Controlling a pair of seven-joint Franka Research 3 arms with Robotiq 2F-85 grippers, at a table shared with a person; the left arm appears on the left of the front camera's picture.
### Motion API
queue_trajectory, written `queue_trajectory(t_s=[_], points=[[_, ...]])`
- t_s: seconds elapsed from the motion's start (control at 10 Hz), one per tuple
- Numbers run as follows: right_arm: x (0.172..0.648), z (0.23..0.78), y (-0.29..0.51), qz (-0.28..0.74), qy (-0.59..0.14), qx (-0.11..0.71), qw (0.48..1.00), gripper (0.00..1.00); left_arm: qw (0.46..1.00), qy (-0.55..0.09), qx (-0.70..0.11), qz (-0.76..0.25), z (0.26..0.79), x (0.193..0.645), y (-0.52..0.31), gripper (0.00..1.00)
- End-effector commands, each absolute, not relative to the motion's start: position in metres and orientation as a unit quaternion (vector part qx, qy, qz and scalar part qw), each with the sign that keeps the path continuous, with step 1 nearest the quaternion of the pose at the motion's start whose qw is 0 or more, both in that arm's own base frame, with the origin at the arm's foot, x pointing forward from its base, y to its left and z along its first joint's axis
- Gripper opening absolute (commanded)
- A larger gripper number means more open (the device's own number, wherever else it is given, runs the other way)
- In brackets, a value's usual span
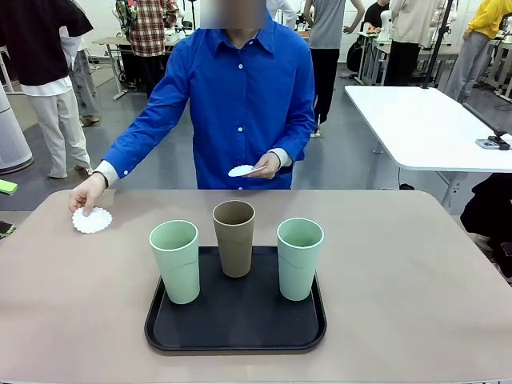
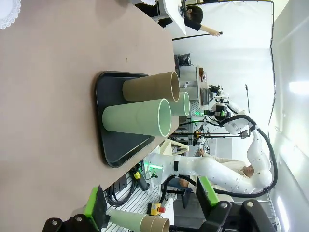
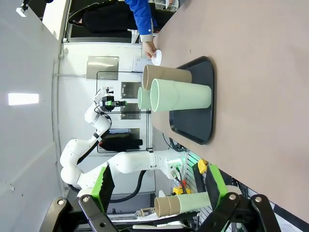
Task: Place coasters on the table and set cups on them.
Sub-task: Pick up one Reusable plastic cup and place it on a coaster set by the human.
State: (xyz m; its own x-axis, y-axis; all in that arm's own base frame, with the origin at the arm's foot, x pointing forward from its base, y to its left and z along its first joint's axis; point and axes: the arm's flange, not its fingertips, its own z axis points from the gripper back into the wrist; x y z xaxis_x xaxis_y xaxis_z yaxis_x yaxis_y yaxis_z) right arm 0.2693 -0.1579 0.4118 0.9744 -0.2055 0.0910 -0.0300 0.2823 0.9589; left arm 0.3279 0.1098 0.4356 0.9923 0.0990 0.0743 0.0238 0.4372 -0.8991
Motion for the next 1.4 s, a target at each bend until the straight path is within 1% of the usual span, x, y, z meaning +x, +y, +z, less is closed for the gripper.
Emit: queue_trajectory(t_s=[0.0, 1.0, 1.1, 1.2, 1.3], points=[[0.268, 0.410, -0.158, -0.052, -0.100, 0.601, 0.791, 1.00, 0.843, -0.059, -0.534, 0.021, 0.436, 0.328, 0.110, 1.00], [0.268, 0.410, -0.158, -0.052, -0.100, 0.601, 0.791, 1.00, 0.846, -0.058, -0.530, 0.022, 0.436, 0.328, 0.110, 1.00], [0.268, 0.410, -0.158, -0.052, -0.100, 0.601, 0.791, 1.00, 0.886, -0.108, -0.449, -0.046, 0.453, 0.334, 0.082, 1.00], [0.268, 0.410, -0.158, -0.052, -0.100, 0.601, 0.791, 1.00, 0.906, -0.139, -0.373, -0.141, 0.465, 0.345, 0.060, 1.00], [0.268, 0.410, -0.158, -0.052, -0.100, 0.601, 0.791, 1.00, 0.908, -0.139, -0.313, -0.242, 0.472, 0.354, 0.036, 1.00]])
